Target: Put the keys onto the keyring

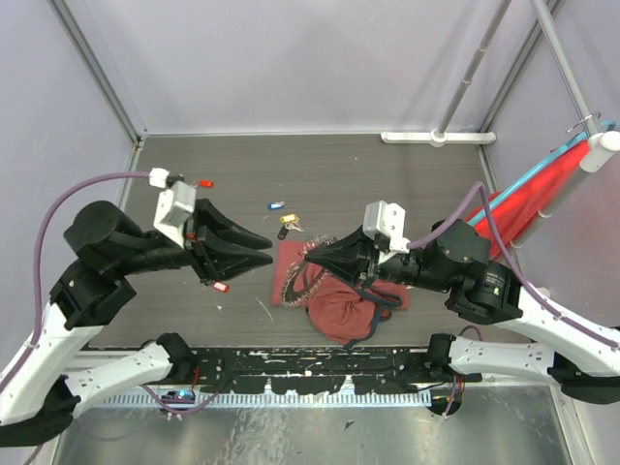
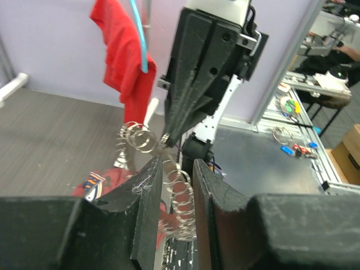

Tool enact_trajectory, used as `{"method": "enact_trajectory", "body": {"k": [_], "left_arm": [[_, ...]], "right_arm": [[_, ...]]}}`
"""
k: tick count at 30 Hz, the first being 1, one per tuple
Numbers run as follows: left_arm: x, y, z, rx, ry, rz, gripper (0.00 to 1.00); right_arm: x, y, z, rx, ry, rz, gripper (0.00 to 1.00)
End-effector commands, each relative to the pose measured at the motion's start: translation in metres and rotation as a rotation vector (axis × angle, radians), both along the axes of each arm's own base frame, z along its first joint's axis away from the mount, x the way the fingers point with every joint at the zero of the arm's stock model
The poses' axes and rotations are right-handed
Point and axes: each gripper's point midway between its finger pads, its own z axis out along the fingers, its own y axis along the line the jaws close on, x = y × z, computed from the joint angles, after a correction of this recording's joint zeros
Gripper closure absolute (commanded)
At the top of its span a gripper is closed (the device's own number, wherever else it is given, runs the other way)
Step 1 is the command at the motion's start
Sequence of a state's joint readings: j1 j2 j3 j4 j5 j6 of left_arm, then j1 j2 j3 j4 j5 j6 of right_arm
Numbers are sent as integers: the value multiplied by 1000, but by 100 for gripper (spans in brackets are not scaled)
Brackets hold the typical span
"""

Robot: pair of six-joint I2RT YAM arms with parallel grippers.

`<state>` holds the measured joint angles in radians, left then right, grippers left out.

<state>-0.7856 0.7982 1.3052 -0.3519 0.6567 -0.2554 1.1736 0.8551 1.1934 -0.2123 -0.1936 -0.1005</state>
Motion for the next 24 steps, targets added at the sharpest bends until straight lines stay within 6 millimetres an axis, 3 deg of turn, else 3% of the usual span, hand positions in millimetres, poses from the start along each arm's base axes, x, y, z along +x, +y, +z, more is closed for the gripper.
{"method": "enact_trajectory", "body": {"k": [1, 13, 18, 24], "left_arm": [[2, -11, -6, 23, -59, 25, 64], [-18, -19, -10, 35, -82, -118, 58], [-20, -24, -13, 48, -67, -156, 65], [-17, -27, -17, 58, -57, -156, 66]], "right_arm": [[-1, -20, 39, 93, -53, -35, 99], [-21, -5, 46, 100, -94, 104, 99], [-25, -4, 52, 117, -99, 127, 99], [-26, -3, 53, 127, -94, 136, 99]]}}
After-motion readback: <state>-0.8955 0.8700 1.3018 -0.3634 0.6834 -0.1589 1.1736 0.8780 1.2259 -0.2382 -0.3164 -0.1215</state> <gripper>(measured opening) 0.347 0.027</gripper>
